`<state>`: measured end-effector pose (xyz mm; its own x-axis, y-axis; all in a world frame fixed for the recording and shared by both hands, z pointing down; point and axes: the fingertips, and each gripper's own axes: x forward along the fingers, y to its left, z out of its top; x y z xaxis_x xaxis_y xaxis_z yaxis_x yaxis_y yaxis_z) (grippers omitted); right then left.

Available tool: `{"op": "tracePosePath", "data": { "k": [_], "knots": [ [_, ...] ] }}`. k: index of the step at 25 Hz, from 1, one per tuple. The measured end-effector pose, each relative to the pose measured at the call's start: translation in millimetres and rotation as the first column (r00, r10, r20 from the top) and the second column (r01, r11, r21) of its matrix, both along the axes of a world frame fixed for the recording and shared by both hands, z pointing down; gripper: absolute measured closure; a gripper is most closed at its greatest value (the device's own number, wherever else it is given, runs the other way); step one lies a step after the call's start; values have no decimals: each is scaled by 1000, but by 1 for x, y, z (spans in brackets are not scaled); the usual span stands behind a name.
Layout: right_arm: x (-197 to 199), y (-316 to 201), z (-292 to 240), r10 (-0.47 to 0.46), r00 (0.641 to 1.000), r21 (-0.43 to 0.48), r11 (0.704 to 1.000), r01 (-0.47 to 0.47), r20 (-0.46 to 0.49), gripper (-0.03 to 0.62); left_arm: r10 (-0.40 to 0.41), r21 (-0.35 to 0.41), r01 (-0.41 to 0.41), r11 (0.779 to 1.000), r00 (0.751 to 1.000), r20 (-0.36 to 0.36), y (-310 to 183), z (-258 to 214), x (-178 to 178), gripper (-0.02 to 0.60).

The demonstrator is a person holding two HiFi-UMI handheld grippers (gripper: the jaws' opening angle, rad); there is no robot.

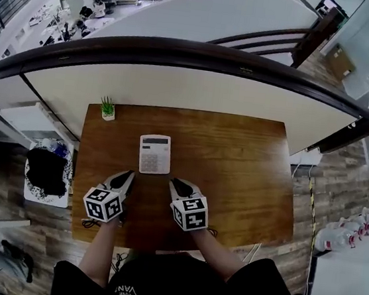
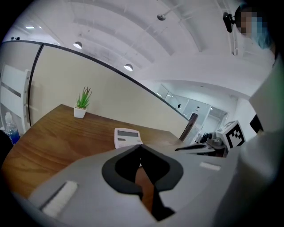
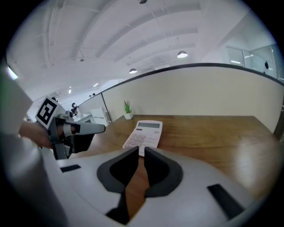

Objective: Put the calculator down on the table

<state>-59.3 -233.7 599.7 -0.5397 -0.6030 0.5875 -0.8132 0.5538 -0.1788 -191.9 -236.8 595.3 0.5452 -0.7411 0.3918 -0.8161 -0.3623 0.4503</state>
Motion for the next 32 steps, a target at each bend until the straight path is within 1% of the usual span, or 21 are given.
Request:
{"op": "tracePosePath", "data": {
  "k": [3, 7, 11, 16, 20, 24, 32],
  "knots": [
    [7, 8, -7, -7, 1000, 13, 1000, 7, 7, 548, -4, -1, 4, 1000, 1000, -1, 17, -5, 8, 569],
    [16, 20, -14, -24, 1000, 18, 1000, 24, 15, 556, -35, 2, 35, 999, 999, -16, 37, -12, 16, 569],
    [28, 32, -21, -37, 999, 26, 999, 36, 24, 559, -53, 16, 53, 998, 998, -16, 60, -18, 27, 569],
    [39, 50, -28, -68, 997, 36, 997, 67, 34, 562, -48, 15, 48, 999, 999, -15, 88, -22, 44, 569],
    [46, 62, -34, -97, 994, 42, 995, 95, 45, 562, -63, 27, 64, 998, 998, -21, 106, -29, 56, 569],
    [50, 74, -41, -127, 990, 50, 991, 124, 57, 563, -64, 34, 64, 997, 998, -14, 123, -35, 69, 570],
    [62, 95, -48, -167, 984, 47, 985, 164, 67, 565, -102, 37, 102, 994, 995, 1, 153, -42, 83, 571]
  ]
}}
